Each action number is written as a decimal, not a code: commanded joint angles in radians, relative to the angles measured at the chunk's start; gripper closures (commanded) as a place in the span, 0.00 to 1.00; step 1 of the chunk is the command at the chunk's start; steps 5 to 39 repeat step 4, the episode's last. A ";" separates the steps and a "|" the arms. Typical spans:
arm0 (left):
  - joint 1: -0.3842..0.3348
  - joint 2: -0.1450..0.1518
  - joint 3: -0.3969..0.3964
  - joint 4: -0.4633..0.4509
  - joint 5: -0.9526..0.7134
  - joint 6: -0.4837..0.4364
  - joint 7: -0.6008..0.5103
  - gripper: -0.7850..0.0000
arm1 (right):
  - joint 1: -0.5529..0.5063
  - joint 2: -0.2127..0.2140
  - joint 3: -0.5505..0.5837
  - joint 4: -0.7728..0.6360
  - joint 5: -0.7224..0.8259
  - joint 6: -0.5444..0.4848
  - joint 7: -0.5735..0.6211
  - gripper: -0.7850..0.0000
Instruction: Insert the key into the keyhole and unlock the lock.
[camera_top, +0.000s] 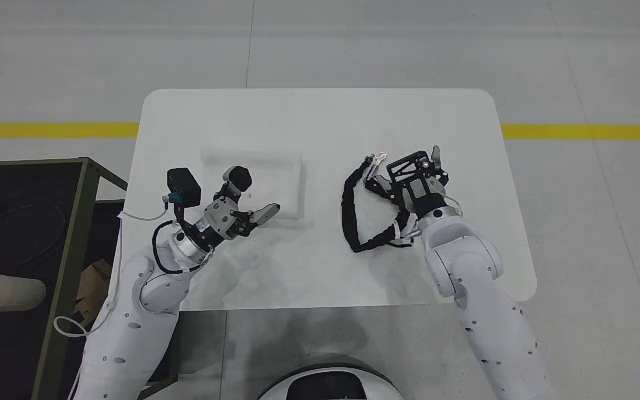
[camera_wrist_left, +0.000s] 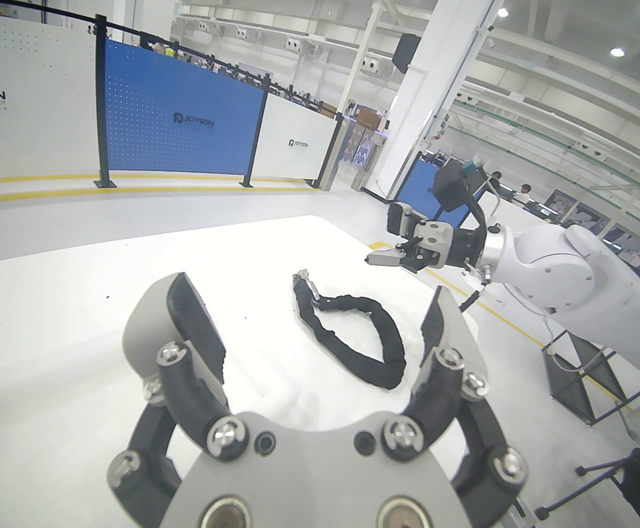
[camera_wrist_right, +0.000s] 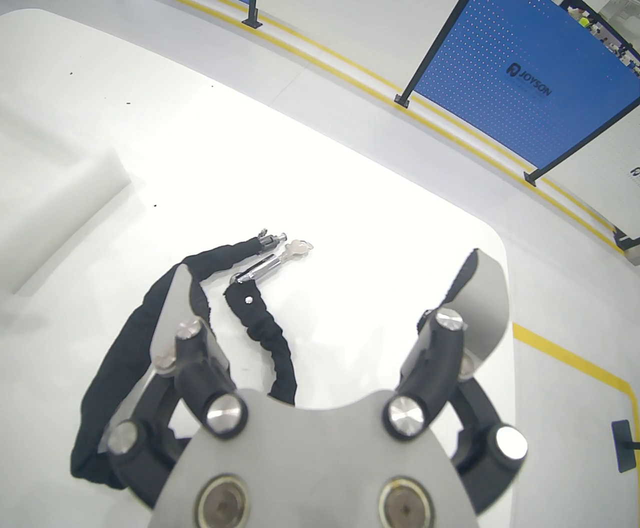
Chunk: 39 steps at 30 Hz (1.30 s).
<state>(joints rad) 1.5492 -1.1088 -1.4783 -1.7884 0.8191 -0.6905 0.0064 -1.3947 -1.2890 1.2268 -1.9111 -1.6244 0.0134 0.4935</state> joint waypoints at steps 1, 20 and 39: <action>0.000 0.000 0.000 0.000 0.000 0.000 0.000 0.00 | 0.000 0.000 0.000 0.000 0.000 0.000 0.000 0.00; 0.000 0.000 0.000 0.000 0.000 0.000 0.000 0.00 | 0.000 0.000 0.000 0.000 0.000 0.000 0.000 0.00; 0.000 0.000 0.000 0.000 0.000 0.000 0.000 0.00 | 0.000 0.000 0.000 0.000 0.000 0.000 0.000 0.00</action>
